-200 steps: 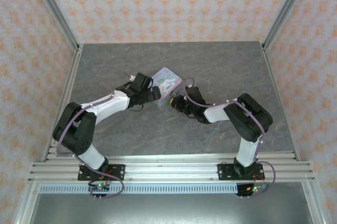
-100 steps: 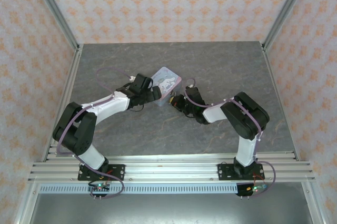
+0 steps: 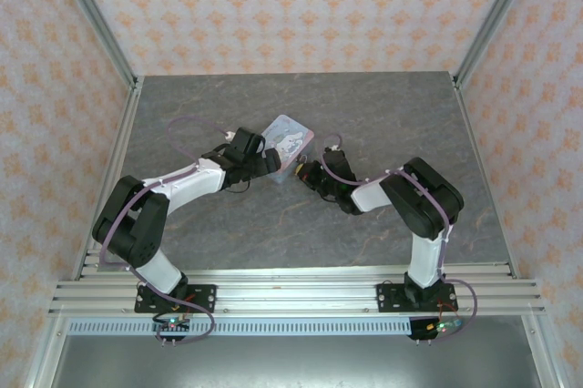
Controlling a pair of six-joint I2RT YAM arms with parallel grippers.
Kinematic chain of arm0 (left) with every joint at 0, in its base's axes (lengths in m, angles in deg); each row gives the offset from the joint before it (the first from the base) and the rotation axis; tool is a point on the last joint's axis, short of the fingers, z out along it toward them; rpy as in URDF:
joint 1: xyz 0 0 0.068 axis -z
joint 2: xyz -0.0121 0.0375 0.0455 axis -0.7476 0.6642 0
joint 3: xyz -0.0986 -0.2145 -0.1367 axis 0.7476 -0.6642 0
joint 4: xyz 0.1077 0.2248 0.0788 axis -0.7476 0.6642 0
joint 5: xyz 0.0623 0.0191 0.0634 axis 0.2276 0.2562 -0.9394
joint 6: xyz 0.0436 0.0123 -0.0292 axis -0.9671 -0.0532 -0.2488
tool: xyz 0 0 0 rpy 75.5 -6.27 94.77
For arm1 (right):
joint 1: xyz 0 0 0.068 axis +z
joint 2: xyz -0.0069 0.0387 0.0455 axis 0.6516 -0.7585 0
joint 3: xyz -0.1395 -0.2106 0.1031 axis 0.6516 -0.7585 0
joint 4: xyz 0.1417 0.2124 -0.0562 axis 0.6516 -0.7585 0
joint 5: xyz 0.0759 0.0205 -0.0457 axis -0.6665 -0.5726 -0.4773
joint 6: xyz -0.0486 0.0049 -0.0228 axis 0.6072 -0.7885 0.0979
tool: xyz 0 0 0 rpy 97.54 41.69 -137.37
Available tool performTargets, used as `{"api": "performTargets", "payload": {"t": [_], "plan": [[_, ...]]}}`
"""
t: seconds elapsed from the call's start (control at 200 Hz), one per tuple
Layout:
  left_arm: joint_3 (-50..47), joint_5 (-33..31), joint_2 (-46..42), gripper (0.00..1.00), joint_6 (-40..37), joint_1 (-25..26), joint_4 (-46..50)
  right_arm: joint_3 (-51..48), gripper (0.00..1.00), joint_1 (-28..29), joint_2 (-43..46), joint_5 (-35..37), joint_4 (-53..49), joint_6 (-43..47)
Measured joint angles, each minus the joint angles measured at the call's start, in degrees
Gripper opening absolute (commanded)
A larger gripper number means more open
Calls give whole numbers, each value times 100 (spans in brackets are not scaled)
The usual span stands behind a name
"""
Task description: Unlock a padlock with a key
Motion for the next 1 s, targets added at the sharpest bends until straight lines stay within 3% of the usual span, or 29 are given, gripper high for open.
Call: {"api": "performTargets", "payload": {"t": [0.45, 1.001], "plan": [[-33, 20, 9, 100, 0, 0, -98, 57, 0, -96, -59, -90, 9, 131], [-70, 22, 9, 100, 0, 0, -168, 70, 0, -306, -468, -87, 857, -581]]}}
